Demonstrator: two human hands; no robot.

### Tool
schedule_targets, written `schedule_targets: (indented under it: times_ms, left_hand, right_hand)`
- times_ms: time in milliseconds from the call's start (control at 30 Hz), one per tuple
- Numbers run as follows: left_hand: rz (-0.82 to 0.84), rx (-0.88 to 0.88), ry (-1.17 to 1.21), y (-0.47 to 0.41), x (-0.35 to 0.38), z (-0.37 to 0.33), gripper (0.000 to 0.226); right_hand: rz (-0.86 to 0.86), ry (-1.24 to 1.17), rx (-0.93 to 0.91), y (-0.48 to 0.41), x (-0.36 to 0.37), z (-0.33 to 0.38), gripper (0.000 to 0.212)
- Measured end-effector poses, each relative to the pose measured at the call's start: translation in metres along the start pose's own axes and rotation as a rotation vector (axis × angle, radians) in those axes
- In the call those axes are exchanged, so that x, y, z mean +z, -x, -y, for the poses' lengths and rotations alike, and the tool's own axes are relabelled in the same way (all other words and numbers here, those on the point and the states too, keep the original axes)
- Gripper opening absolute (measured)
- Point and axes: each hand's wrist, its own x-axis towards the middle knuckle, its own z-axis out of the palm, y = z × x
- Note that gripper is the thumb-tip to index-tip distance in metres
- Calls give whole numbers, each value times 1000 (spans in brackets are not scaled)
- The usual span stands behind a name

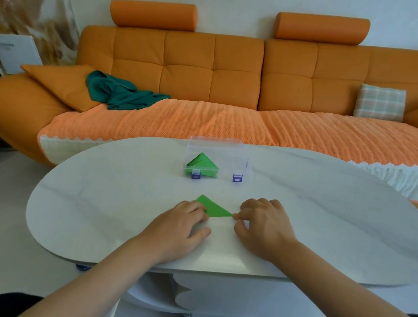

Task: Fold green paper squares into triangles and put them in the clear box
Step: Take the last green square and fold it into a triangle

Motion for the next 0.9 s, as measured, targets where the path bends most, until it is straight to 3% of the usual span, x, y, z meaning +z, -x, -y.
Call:
schedule_targets:
  times_ms: [100,267,467,700,800,900]
  left_hand:
    - [-44,9,64,-5,2,5,54]
    - [-74,1,135,-15,1,16,21]
    - [-64,47,162,-29,-5,30,24]
    - [-117,145,116,-36,-4,39,17]
    - [-148,104,151,-35,-4,41,31]
    - [-224,104,110,-32,-1,42,21]
  right_hand:
    - [-5,63,-30,-3,3,2,40]
    - [-60,10,-46,-14,1,4,37]
    - [19,-172,-255,-32,11,15,28]
    - [-105,-38,-481,-53,17,7,21]
    - [-170,-54,-485,-59,15,7,16]
    - [-186,-134,-433,-63,10,8,9]
